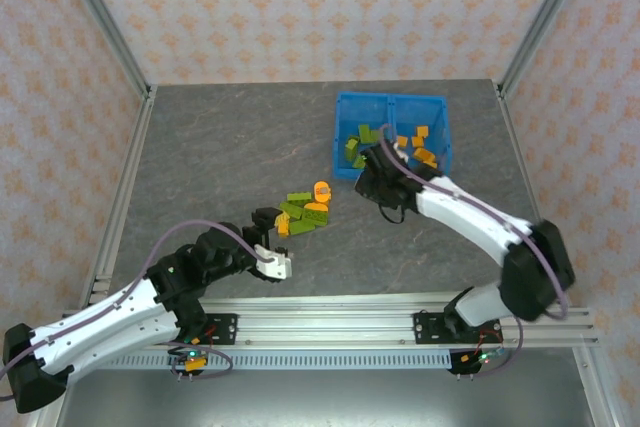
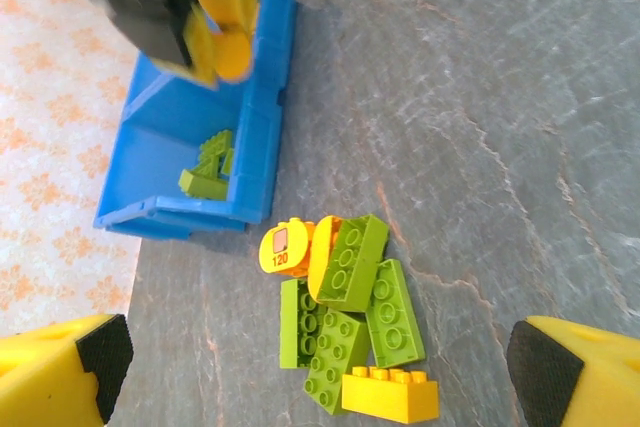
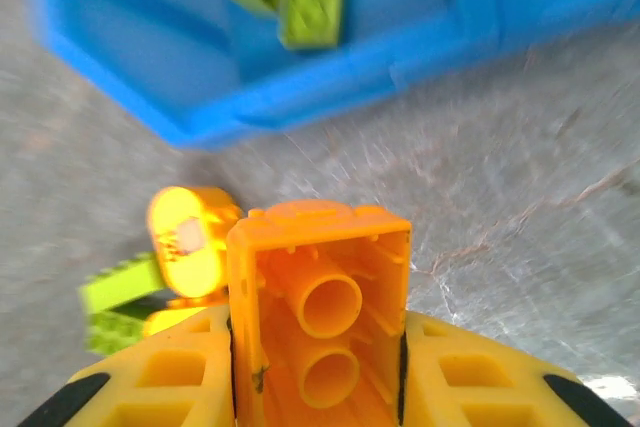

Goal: Sort the legos into containers by color

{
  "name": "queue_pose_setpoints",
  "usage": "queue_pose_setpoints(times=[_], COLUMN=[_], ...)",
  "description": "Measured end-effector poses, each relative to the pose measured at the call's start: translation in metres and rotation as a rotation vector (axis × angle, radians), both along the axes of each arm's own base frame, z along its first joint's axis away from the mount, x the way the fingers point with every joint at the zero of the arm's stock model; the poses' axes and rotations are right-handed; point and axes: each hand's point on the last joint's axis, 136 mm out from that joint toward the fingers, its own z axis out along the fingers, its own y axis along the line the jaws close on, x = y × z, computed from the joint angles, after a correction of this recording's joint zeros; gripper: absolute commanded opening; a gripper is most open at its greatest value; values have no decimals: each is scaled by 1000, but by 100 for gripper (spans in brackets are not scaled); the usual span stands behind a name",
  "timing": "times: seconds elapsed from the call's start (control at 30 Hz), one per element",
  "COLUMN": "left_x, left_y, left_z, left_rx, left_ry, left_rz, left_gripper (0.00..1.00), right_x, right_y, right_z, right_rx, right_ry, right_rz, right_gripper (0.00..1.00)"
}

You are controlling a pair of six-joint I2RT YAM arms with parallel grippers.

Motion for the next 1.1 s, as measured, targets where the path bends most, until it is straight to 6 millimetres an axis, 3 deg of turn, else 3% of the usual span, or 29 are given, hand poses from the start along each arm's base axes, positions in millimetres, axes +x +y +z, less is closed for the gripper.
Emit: queue_pose_setpoints(times=[0.13,0.27,0.37,0.5,0.63,0.77,0.83,0.93,1.1], left_x=[23,47,57,63,67,74,80,89,106], left_y=[9,18,18,21,29,37,39,43,61], left_z=[9,21,28,27,23,23,22,20,31], left_rx=[-111,-183,-204,-197,-192,-207,-208,-222,-307], left_ry=[27,91,115,134,146,157,168,191,211], left_rz=[127,256,296,338,399,478,519,590,756], left_gripper=[100,100,100,100,100,100,100,100,100], right_x=[11,46,83,128,153,166,164,164,160], right_y=[-42,-94,-115,-125,-139,-142,-139,-135,-133], right_z=[62,82,75,36,-17,-47,-52,-46,-13], right_rx=[-7,-56,-114,-145,-125,-84,-65,-43,-16], right_ry=[-168,-208,-171,-87,43,115,136,135,78], right_rz=[-82,-210,-249,-251,-264,-265,-263,-257,-252], right_gripper=[32,32,31,30,31,40,47,48,49])
